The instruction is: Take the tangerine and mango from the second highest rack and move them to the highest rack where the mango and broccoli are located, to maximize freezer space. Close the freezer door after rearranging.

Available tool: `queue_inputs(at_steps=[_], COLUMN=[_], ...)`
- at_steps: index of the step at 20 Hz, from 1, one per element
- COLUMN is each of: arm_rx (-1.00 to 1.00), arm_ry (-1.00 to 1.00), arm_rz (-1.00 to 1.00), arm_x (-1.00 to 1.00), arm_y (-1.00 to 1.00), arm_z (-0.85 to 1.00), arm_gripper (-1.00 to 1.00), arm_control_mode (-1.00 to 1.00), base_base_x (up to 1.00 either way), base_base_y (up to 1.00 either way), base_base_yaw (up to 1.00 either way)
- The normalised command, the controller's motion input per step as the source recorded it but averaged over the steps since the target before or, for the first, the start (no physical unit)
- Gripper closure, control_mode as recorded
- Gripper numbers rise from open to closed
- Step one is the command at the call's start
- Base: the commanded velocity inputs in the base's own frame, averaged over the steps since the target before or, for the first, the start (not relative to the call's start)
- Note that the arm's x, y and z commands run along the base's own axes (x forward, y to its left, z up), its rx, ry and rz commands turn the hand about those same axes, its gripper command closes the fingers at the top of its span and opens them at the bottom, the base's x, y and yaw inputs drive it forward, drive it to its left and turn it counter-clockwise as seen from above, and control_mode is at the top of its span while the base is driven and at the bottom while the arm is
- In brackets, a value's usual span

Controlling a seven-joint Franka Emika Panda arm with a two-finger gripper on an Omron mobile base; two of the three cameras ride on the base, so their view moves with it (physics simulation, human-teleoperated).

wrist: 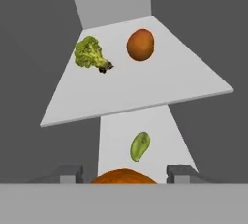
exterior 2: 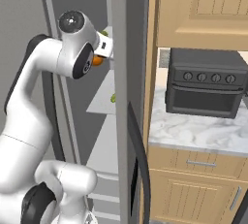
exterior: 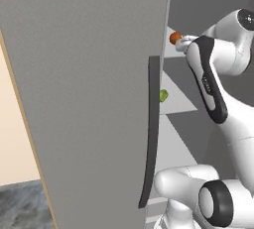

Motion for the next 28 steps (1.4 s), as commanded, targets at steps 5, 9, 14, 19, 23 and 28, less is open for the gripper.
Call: queue_inputs(at_steps=[5, 9, 14, 19, 23, 28], arm_rx=[0.0, 0.0, 0.0, 0.0, 0.0, 0.0], arm_ry=[0.0, 0.0, 0.0, 0.01, 0.02, 0.0], arm_rz=[0.0, 0.0, 0.01, 0.02, 0.03, 0.09], arm_x=[0.75, 0.95, 1.0, 0.97, 0.86, -0.16], arm_y=[-0.14, -0.19, -0.02, 0.0, 0.0, -0.03], arm_z=[0.06, 0.0, 0.01, 0.0, 0.0, 0.11], arm_gripper=[1.0, 1.0, 1.0, 1.0, 1.0, -1.0], arm_control_mode=[-1.0, -1.0, -1.0, -1.0, -1.0, -1.0], base_base_x=[0.0, 0.0, 0.0, 0.0, 0.0, 0.0], base_base_y=[0.0, 0.0, 0.0, 0.0, 0.0, 0.0], base_base_yaw=[0.0, 0.0, 0.0, 0.0, 0.0, 0.0])
